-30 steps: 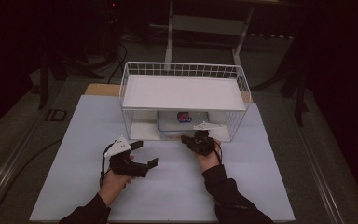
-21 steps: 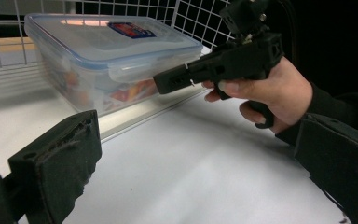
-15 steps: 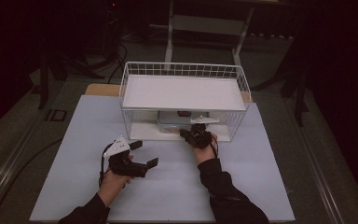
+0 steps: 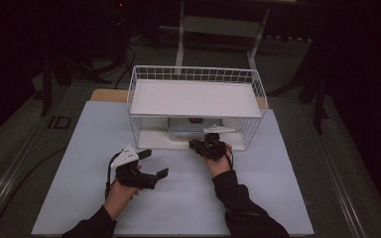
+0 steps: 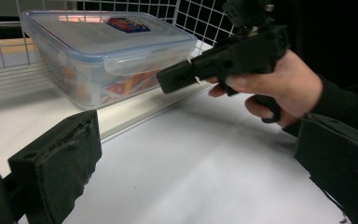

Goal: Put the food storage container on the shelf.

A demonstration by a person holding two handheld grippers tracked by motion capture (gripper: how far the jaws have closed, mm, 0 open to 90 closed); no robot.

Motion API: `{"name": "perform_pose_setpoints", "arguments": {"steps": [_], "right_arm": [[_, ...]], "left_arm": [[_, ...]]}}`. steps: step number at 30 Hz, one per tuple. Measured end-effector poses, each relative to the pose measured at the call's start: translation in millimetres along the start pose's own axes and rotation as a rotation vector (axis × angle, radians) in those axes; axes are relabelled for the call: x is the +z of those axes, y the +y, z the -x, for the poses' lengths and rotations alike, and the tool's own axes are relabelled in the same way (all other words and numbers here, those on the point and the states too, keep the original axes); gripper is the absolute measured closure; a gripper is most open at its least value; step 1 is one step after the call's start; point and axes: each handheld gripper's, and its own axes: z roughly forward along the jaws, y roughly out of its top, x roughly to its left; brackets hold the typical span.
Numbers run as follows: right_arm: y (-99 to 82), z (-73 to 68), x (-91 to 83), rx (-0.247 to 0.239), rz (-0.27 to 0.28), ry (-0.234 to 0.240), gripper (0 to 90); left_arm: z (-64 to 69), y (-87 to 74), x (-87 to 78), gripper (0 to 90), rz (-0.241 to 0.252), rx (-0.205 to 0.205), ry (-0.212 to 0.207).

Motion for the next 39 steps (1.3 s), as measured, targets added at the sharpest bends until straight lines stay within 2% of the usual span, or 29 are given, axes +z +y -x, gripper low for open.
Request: {"name": "perform_pose_setpoints", "arguments": {"steps": [1, 5, 6, 7, 8, 10, 13, 14, 17, 18, 21, 23, 24, 27, 32, 33, 39], "right_arm": [[-1.6, -4.2, -3.3, -0.020, 0.007, 0.003, 66.4], [-6.6, -14.0, -12.6, -0.049, 0.024, 0.041, 43.4], [-8.1, -16.0, -14.8, -0.049, 0.027, 0.070, 35.4], [-8.1, -16.0, -14.8, -0.049, 0.027, 0.070, 35.4], [-10.6, -17.3, -17.6, -0.040, 0.030, 0.132, 23.7], [-13.6, -17.8, -20.8, -0.021, 0.039, 0.153, 19.4], [-19.0, -18.1, -25.4, -0.017, 0.045, 0.148, 17.4], [-23.8, -19.0, -30.4, -0.022, 0.053, 0.126, 16.2], [-27.9, -19.7, -36.6, -0.033, 0.059, 0.107, 16.3], [-32.1, -20.9, -44.0, -0.048, 0.070, 0.087, 16.2], [-33.8, -21.1, -47.0, -0.053, 0.074, 0.081, 15.9], [-41.7, -21.7, -65.4, -0.076, 0.101, 0.062, 15.1], [-41.7, -21.7, -65.4, -0.076, 0.101, 0.062, 15.1], [-48.6, -21.7, -82.7, -0.102, 0.116, 0.041, 15.1], [-56.6, -21.6, -98.4, -0.112, 0.114, 0.039, 15.1], [-60.8, -22.3, -106.0, -0.118, 0.114, 0.028, 15.2], [-72.5, -22.1, -126.4, -0.127, 0.115, 0.006, 15.3]], "left_arm": [[0.7, 0.3, -0.1, 0.8, -0.006, 0.000, -0.001], [2.4, 0.9, 0.1, 0.8, -0.012, 0.006, -0.003], [3.5, 1.5, 0.8, 0.8, -0.014, 0.011, -0.003], [3.5, 1.5, 0.8, 0.8, -0.014, 0.011, -0.003], [4.2, 2.0, 1.4, 0.8, -0.020, 0.013, -0.004], [5.3, 2.2, 1.1, 0.8, -0.024, 0.016, -0.006], [7.0, 2.5, -0.1, 0.8, -0.029, 0.024, -0.012], [9.0, 3.5, -1.6, 0.8, -0.034, 0.037, -0.014], [10.4, 4.1, -3.6, 0.8, -0.036, 0.045, -0.015], [11.0, 4.7, -5.5, 0.8, -0.037, 0.046, -0.019], [11.6, 5.4, -7.1, 0.8, -0.043, 0.053, -0.015], [12.3, 5.7, -10.3, 0.8, -0.047, 0.055, -0.022], [12.3, 5.7, -10.3, 0.8, -0.047, 0.055, -0.022], [13.1, 4.3, -13.2, 0.8, -0.055, 0.051, -0.028], [15.1, 2.9, -17.0, 0.8, -0.066, 0.054, -0.032], [15.7, 2.2, -18.9, 0.8, -0.069, 0.054, -0.036], [15.9, -0.6, -27.2, 0.8, -0.076, 0.048, -0.036]]}}
